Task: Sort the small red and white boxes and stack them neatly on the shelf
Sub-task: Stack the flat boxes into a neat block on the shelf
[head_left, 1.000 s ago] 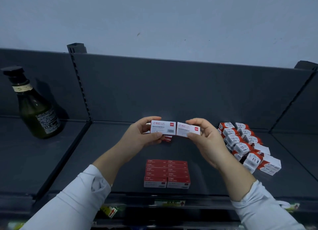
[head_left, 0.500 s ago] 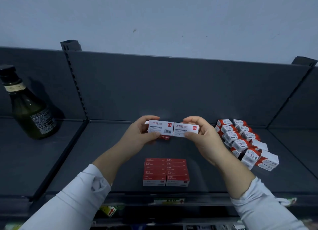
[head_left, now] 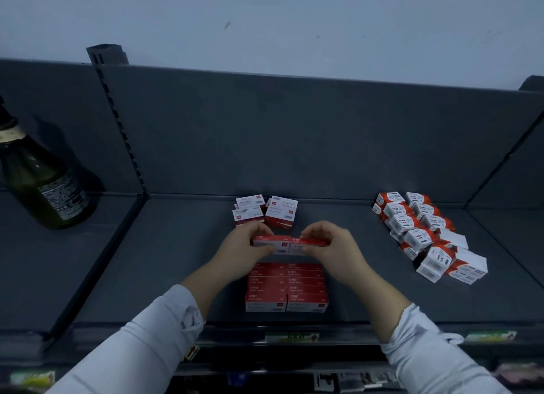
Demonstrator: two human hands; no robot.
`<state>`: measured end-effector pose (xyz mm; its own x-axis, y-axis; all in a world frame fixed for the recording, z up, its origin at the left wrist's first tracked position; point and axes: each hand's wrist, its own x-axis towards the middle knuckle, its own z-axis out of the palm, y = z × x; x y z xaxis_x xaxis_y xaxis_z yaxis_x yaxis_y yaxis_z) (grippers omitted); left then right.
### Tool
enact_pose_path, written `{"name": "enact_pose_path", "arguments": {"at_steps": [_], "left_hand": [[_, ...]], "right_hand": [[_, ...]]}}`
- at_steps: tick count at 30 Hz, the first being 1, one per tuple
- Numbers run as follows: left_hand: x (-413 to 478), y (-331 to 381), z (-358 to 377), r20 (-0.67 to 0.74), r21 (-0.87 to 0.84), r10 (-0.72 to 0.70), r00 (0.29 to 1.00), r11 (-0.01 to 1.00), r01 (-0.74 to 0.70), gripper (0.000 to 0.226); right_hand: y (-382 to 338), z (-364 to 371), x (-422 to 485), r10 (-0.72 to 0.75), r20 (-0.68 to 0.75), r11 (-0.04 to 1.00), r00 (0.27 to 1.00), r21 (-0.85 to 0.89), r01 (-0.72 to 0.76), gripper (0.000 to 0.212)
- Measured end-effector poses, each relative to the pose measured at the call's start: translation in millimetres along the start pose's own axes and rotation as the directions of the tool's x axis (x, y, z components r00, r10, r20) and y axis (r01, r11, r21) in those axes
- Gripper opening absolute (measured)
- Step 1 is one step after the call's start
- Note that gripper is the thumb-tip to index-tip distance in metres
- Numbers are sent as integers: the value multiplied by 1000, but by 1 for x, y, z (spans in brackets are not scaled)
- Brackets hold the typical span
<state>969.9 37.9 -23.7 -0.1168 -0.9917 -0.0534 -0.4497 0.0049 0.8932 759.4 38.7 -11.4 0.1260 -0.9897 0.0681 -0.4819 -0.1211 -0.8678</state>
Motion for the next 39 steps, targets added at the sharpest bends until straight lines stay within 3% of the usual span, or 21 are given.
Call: {"name": "enact_pose_path", "arguments": {"at_steps": [6,15,18,20,23,26,29,33,39], "left_hand": [[7,-17,8,73,58,-86,994,995,82,14],[4,-33,13,145,147,-138,980,982,116,5],[1,-36,11,171,176,-118,978,980,88,19],[-3,-37,8,201,170,-116,973,982,82,44],[-9,-36,6,267,225,-120,956,973,59,72],[-16,-34,4,342,334,-71,937,941,-51,99],[-19,-38,2,380,372,-64,923,924,-89,112],[-23,-40,5,369,388,-47,928,915,-108,113],[-25,-38,12,306,400,8,952,906,-136,104]], "right_hand": [[27,17,8,21,30,996,999,-90,-18,25],[42,17,5,42,158,999,987,-27,-39,13],[40,15,2,38,223,999,974,-27,-33,11],[39,11,-2,41,262,999,964,-30,-34,18],[35,8,-8,34,336,998,941,-66,-12,46],[31,7,-12,29,423,974,905,-215,69,84],[33,7,-17,28,482,930,876,-334,154,110],[38,11,-21,-20,480,876,877,-414,247,115],[40,17,-23,-31,462,884,886,-400,240,109]]}}
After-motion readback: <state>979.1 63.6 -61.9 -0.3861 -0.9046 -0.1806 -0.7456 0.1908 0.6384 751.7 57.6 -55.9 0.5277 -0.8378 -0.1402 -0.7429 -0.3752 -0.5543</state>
